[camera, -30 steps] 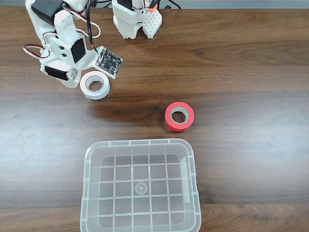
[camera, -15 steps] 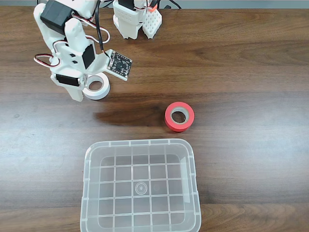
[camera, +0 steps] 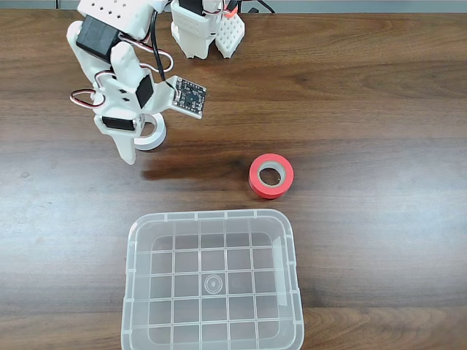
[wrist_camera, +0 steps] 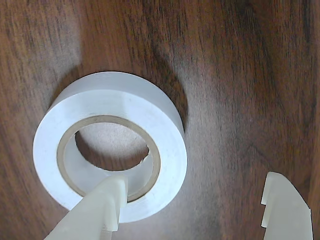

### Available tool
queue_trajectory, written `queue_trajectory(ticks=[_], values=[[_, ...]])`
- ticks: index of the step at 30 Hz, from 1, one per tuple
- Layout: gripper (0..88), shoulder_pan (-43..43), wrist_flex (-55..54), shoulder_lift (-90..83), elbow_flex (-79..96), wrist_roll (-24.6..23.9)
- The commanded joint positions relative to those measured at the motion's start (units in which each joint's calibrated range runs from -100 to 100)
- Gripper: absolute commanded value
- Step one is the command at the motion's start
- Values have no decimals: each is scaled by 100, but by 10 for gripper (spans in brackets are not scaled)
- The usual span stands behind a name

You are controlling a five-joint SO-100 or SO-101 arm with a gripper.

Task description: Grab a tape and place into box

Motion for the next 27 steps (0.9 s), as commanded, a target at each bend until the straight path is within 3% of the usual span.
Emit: queue_trajectory(ticks=[1, 5, 12, 27], values=[[264, -12, -463, -104, 163, 157], [251, -5, -797, -96, 338, 273], [66, -20, -908, -56, 365, 278], [52, 61, -805, 153, 154, 273]])
